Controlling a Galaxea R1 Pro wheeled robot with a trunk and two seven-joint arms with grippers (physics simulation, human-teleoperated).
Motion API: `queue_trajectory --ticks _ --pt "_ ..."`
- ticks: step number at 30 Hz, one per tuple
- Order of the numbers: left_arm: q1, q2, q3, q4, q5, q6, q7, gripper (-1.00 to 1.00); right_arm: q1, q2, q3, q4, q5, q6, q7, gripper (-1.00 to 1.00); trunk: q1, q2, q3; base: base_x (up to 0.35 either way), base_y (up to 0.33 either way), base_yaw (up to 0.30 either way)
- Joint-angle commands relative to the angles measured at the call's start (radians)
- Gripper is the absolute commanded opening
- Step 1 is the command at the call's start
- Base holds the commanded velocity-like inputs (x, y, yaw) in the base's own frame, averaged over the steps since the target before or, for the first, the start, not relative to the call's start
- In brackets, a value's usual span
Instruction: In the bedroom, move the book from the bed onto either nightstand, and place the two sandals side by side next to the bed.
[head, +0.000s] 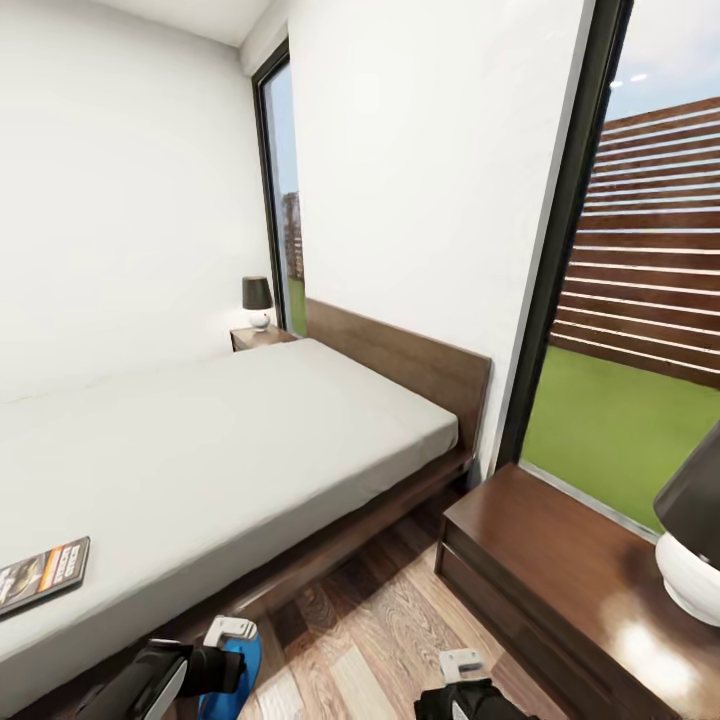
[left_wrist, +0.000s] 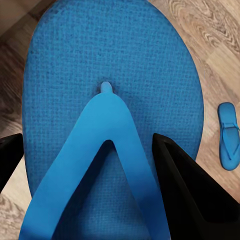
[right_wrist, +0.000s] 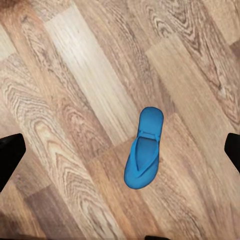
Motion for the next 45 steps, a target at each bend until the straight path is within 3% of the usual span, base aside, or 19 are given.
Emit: queue_trajectory --ticks 1,38,45 --pt "0.0 0.001 -0.004 -0.001 0.002 0.004 0.001 -1.0 -0.007 -0.001 0.007 -0.002 -0.002 0.01 -0.004 1.0 0.004 -0.008 -0.004 0.0 0.0 0.0" --pt "-0.001 0.001 -0.007 -0.005 0.002 0.001 0.009 -1.0 -0.046 -0.009 0.003 0.007 -0.005 0.017 -0.005 1.0 0.146 -0.267 -0.12 0.0 0.0 0.0" --pt "-0.001 0.0 -0.006 -0.005 0.002 0.001 0.055 -1.0 -0.079 -0.009 0.003 0.01 -0.005 0.03 -0.022 1.0 0.173 -0.316 -0.142 0.0 0.0 0.0"
